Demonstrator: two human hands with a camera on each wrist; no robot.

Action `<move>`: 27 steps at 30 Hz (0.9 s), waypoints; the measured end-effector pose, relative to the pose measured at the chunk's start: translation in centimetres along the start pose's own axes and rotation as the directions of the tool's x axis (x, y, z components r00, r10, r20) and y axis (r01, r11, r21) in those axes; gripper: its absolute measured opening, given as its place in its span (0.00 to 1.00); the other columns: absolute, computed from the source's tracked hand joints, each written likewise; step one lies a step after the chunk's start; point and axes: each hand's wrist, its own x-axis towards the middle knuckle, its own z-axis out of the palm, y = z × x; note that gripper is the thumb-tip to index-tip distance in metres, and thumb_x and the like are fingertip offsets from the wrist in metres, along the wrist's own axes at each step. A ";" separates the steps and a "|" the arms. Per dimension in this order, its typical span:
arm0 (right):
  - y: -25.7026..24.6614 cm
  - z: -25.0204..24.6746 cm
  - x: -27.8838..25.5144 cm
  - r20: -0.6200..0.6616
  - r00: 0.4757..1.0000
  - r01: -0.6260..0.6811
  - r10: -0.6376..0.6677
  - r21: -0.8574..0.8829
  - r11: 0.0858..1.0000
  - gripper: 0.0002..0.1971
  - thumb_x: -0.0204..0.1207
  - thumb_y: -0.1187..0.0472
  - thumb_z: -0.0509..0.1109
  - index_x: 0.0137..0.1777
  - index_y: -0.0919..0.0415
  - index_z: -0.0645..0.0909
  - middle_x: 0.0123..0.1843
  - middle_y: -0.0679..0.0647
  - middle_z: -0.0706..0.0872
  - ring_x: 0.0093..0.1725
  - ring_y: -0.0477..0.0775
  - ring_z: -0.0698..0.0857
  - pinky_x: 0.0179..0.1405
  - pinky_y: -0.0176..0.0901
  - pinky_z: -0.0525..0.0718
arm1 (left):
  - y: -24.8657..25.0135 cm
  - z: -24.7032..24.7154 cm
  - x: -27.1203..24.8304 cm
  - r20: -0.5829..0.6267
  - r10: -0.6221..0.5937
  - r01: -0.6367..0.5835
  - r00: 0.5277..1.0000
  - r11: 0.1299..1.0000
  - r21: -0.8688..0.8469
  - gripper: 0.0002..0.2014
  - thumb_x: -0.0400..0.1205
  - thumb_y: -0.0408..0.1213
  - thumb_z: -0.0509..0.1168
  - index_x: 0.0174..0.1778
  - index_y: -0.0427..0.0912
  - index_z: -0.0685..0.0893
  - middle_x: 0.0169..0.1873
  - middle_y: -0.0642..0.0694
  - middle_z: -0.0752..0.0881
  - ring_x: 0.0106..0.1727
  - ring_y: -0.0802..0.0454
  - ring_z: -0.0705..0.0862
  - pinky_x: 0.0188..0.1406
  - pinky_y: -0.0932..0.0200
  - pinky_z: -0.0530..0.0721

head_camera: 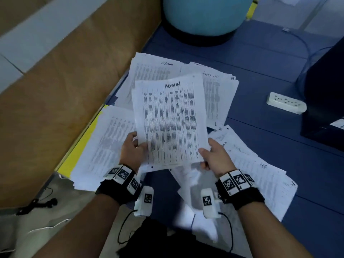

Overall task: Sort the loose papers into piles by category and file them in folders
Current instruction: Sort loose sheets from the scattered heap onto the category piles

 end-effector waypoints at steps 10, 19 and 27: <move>-8.3 8.6 13.9 -0.179 0.982 -0.057 0.060 0.020 0.998 0.24 0.85 0.70 0.56 0.81 0.58 0.62 0.36 0.55 0.74 0.25 0.50 0.72 0.21 0.40 0.70 | 1.6 -7.0 7.4 0.060 -0.017 0.024 0.998 0.993 -0.113 0.15 0.86 0.26 0.59 0.66 0.46 0.71 0.53 0.42 0.86 0.42 0.44 0.87 0.37 0.52 0.85; -8.7 13.1 18.5 -0.124 0.973 -0.185 0.193 0.076 0.980 0.16 0.84 0.59 0.62 0.70 0.56 0.65 0.53 0.70 0.84 0.33 0.61 0.88 0.22 0.40 0.78 | 1.1 -8.1 8.5 0.129 -0.010 0.012 0.992 1.000 -0.016 0.14 0.85 0.26 0.58 0.64 0.43 0.75 0.50 0.43 0.87 0.42 0.48 0.87 0.36 0.57 0.83; -5.7 4.2 10.6 -0.248 0.968 -0.055 0.038 -0.063 0.996 0.09 0.83 0.51 0.66 0.49 0.58 0.76 0.45 0.56 0.84 0.27 0.52 0.81 0.25 0.40 0.77 | 2.2 -1.4 5.9 0.323 0.053 -0.059 0.945 0.998 0.009 0.15 0.83 0.23 0.58 0.51 0.49 0.78 0.45 0.46 0.86 0.37 0.53 0.87 0.35 0.59 0.82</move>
